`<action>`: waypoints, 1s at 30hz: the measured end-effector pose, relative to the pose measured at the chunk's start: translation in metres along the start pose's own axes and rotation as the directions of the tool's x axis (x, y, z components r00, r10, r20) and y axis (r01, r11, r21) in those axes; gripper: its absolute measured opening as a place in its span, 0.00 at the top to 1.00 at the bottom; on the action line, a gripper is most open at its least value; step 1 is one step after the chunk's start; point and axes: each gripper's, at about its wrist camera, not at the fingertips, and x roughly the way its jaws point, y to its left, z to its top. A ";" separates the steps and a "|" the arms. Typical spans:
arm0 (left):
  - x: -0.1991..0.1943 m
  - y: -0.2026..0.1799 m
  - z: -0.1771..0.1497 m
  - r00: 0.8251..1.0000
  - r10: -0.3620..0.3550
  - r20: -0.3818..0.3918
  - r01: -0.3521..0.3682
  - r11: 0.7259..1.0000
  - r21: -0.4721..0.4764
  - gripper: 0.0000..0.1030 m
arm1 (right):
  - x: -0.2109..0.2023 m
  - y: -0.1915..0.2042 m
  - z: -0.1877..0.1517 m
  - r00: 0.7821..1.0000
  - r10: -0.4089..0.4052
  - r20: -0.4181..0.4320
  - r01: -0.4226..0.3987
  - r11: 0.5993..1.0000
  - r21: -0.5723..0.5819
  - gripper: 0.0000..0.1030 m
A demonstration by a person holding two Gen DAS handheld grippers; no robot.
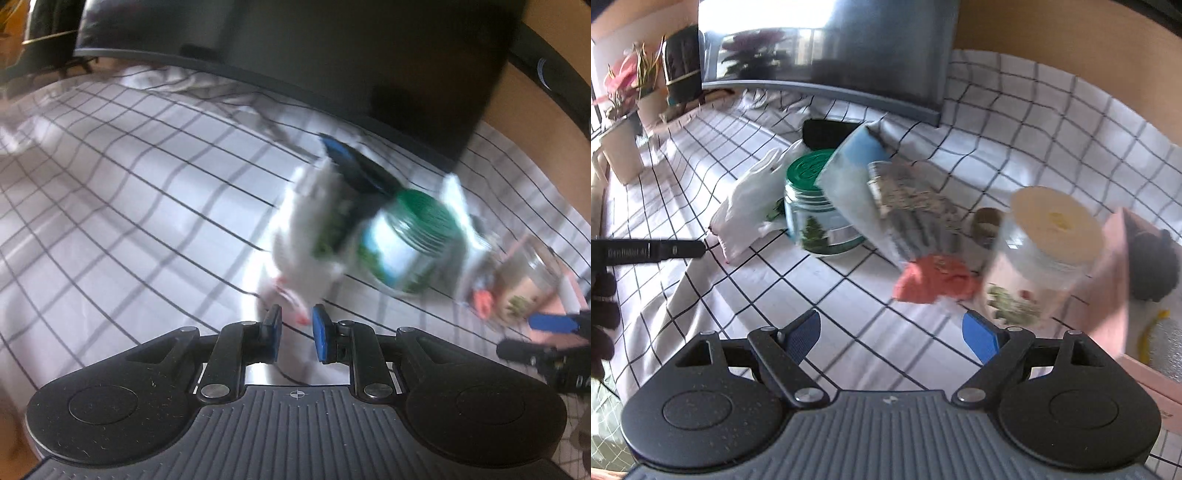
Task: Organize soft objects
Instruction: 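Grasp the white glove beside the green-lidded jar with the left tool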
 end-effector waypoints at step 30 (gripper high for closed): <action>0.069 -0.039 0.044 0.991 -0.100 -0.094 0.126 0.933 0.338 0.76 | -0.010 0.015 -0.010 0.994 -0.105 -0.012 0.105 0.994 0.021 0.18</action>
